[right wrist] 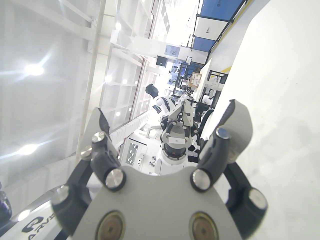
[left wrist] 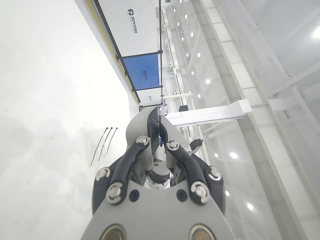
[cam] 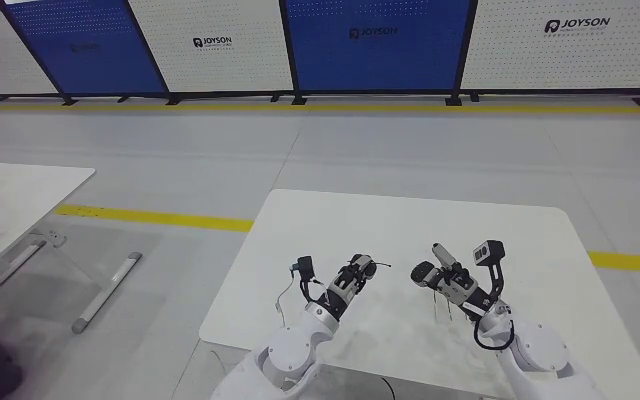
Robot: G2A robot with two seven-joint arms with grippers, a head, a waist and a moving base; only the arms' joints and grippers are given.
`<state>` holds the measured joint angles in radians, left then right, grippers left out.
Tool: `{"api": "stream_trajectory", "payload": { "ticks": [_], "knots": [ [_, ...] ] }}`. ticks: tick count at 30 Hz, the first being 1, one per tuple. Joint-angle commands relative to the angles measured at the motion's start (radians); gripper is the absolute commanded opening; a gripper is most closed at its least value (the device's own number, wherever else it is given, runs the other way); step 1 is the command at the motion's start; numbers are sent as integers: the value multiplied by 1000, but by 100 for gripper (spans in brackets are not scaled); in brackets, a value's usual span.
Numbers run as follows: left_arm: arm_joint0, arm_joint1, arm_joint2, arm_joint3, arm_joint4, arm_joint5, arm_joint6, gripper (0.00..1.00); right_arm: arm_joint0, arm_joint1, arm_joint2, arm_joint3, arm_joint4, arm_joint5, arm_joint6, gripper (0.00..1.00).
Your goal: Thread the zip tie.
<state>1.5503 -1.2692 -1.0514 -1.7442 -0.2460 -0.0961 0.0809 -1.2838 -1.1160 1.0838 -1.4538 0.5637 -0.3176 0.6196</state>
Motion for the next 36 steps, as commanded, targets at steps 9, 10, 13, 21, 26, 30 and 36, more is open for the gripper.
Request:
{"api": "stream_trajectory", "payload": {
  "ticks": [9,10,13,21,26,30,36],
  "knots": [
    [-6,-4,-5,-14,-93,65,-31,0,0,0,0,0,0,0,0,100],
    [-5,-5,-7,-18,-109,71,-34,0,0,0,0,0,0,0,0,100],
    [-2,-6,-19,-29,-169,88,-39,0,0,0,0,0,0,0,0,100],
    [-2,-6,-19,-29,-169,88,-39,0,0,0,-1,-2,-6,2,1,100],
    [-2,-6,-19,-29,-169,88,-39,0,-9,17,50,-77,-156,65,6,100],
    [-2,-6,-19,-29,-169,88,-39,0,-27,41,123,-158,-308,166,34,100],
    [-2,-6,-19,-29,-169,88,-39,0,-59,53,190,-235,-322,222,38,100]
  ]
}}
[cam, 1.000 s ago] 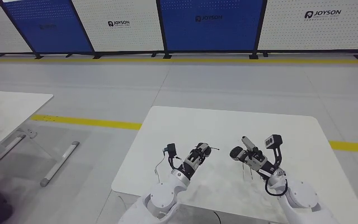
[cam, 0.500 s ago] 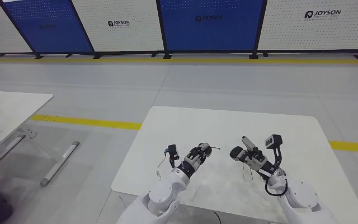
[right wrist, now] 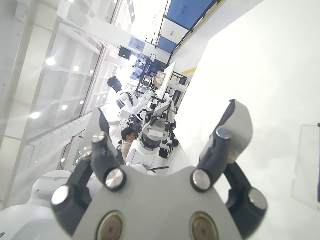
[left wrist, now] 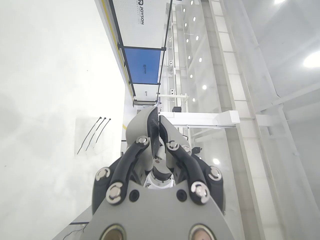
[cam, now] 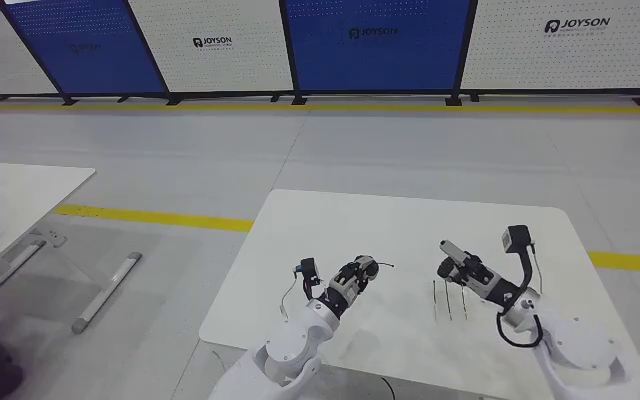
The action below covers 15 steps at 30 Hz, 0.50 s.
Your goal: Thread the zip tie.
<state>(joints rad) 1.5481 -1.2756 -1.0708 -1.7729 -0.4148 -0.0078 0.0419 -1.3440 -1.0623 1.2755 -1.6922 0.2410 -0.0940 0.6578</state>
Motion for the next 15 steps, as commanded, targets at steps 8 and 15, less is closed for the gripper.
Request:
{"api": "stream_trajectory", "payload": {
  "ticks": [8,15],
  "knots": [
    [42,8,-62,-81,-16,-28,0,0,1,0,-2,3,1,-2,0,100],
    [114,24,-166,-307,61,-51,0,0,1,0,-2,3,1,-2,0,100]
  ]
}}
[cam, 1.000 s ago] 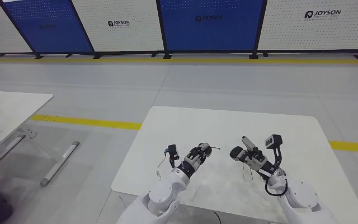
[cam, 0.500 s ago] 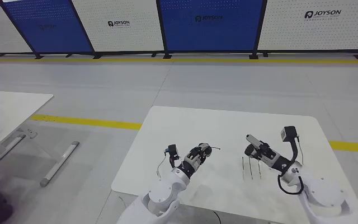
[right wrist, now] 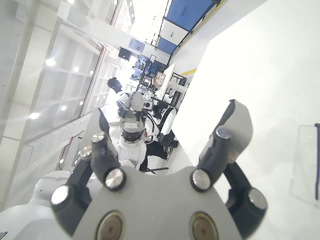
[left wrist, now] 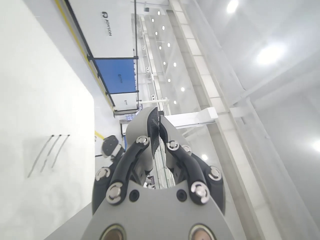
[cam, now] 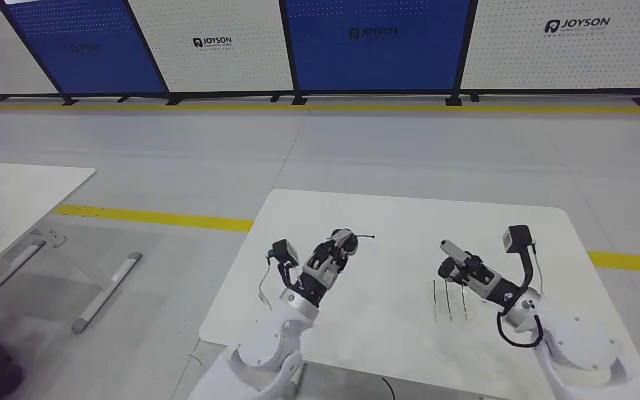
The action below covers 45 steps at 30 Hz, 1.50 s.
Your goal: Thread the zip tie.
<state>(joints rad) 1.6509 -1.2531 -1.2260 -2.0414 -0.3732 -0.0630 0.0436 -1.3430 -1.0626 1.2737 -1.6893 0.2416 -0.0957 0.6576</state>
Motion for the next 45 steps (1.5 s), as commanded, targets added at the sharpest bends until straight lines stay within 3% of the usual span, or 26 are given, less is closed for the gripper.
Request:
{"api": "stream_trajectory", "payload": {
  "ticks": [1,3,5,9,12,19,23,27,29,32,36,40,45],
  "knots": [
    [21,3,-19,-61,25,8,-2,0,0,0,0,0,0,0,0,100],
    [40,6,-32,-111,45,16,-8,0,0,0,0,0,0,0,0,100],
    [53,7,-37,-133,59,23,-9,0,0,0,0,0,0,0,0,100],
    [62,6,-35,-131,54,26,-4,0,0,0,0,0,0,0,0,100],
    [47,3,-15,-69,30,40,-3,0,0,0,0,0,0,0,0,100],
    [-10,-10,61,130,36,92,24,0,0,0,0,0,0,0,0,100],
    [-44,-18,91,226,26,90,36,0,0,0,0,0,0,0,0,100],
    [-59,-22,105,247,26,85,41,0,0,0,0,0,0,0,0,100],
    [-60,-22,106,232,30,80,40,0,0,0,0,0,0,0,0,100],
    [-53,-22,98,174,39,44,39,0,0,0,0,0,0,0,0,100],
    [-30,-19,77,58,41,-9,35,0,0,0,0,0,0,0,0,100],
    [16,-14,53,-66,66,-38,24,0,0,0,0,0,0,0,0,100],
    [57,-10,30,-126,98,-51,28,0,0,0,0,0,0,0,0,100]
  ]
}}
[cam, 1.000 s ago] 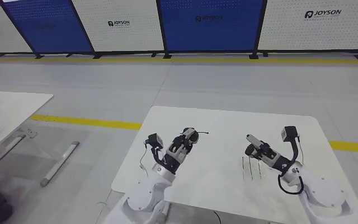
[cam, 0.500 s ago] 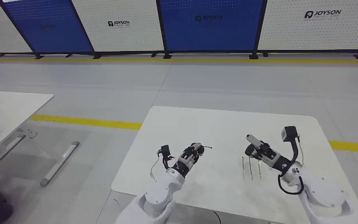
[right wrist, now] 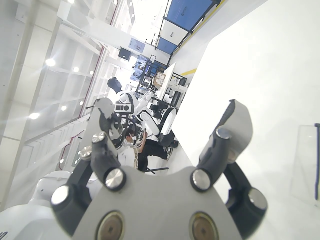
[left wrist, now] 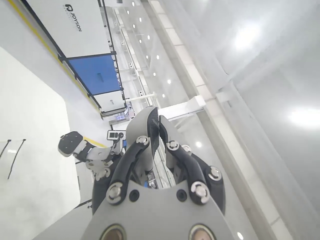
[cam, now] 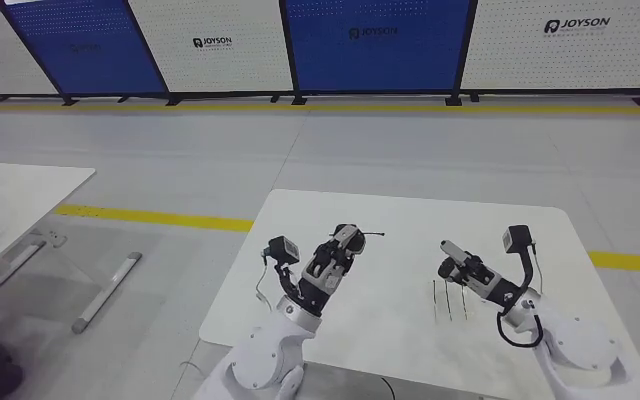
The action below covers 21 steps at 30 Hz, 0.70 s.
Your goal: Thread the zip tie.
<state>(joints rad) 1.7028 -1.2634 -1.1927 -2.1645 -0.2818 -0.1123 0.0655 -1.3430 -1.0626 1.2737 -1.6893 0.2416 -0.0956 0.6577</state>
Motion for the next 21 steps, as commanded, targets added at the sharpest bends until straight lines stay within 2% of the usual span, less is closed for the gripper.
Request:
{"api": "stream_trajectory", "payload": {
  "ticks": [1,7,11,16,21],
  "knots": [
    [6,0,-6,-1,14,-1,11,0,0,0,0,0,0,0,0,100],
    [-12,-3,2,53,-3,29,14,0,0,0,0,0,0,0,0,100],
    [-30,-6,19,128,-8,63,7,0,0,0,0,0,0,0,0,100],
    [-56,-11,65,248,8,103,0,0,0,0,0,0,0,0,0,100],
    [-78,-19,102,326,2,104,7,0,0,0,0,0,0,0,0,100]
  ]
}}
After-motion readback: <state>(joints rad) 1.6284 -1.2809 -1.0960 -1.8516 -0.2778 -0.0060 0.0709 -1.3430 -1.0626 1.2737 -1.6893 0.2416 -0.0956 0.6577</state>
